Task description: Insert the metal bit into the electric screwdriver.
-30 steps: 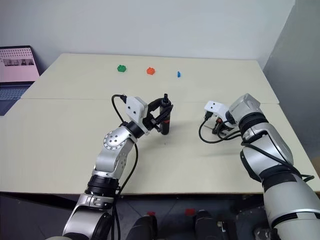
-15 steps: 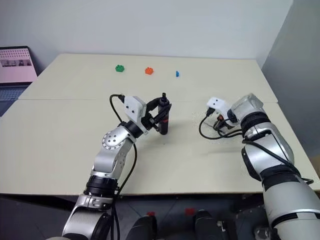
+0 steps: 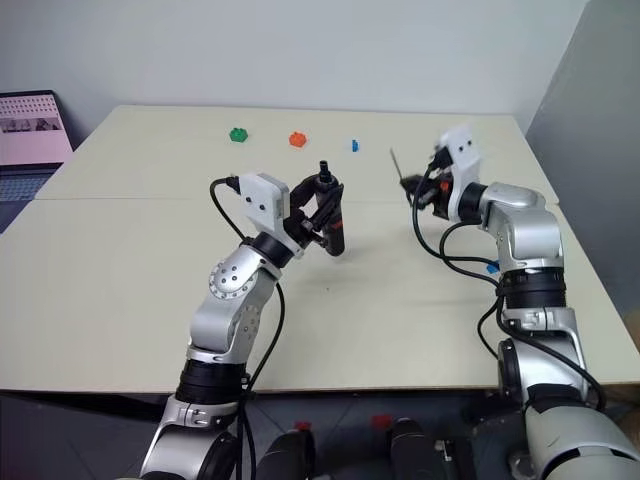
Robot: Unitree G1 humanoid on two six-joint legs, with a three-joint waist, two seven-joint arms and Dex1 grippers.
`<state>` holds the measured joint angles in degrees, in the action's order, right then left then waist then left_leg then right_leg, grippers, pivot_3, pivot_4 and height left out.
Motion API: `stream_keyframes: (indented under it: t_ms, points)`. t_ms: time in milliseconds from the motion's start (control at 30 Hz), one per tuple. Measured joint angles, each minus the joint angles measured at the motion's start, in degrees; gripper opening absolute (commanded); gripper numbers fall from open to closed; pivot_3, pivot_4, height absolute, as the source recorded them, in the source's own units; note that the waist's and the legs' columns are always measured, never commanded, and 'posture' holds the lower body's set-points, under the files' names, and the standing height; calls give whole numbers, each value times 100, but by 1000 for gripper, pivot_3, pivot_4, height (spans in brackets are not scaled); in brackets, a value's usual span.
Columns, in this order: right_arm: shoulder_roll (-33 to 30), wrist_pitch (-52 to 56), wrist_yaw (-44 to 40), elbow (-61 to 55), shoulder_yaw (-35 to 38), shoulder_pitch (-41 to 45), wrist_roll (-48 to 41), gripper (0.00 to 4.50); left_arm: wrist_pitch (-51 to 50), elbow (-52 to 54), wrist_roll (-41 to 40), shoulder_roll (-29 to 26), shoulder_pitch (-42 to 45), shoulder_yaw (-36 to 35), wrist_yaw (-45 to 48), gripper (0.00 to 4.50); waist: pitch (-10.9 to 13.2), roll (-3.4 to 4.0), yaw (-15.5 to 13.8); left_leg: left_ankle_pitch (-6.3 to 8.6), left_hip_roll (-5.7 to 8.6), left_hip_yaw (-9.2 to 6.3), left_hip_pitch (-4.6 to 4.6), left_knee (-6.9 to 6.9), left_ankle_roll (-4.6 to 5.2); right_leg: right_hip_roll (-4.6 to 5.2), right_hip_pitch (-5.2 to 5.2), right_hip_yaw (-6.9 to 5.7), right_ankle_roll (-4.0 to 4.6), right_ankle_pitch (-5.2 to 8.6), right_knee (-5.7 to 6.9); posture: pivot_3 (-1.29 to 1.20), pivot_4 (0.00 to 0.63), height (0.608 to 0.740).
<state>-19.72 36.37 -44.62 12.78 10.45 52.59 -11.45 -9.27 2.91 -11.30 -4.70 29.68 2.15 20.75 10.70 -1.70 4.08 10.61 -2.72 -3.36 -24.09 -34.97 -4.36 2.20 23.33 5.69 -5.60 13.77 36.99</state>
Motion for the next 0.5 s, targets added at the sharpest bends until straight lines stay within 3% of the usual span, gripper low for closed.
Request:
stream_keyframes:
  t_ms: [167,500]
  points:
    - [634,57,884,-814,378,-170,-582,0,507,-66,153,89,-138,196,7,1635,0,0,-2,-1,0,2,5,-1,0,-1,-3,4,2,-1,0,0,150,740]
    - [1235,-332,1659,-1224,284,-173,-1013,0,970,-692,379,175,-360,240,-161,1635,0,1,-21,0,0,3,1,1,1,-1,-2,3,3,0,-4,0,150,740]
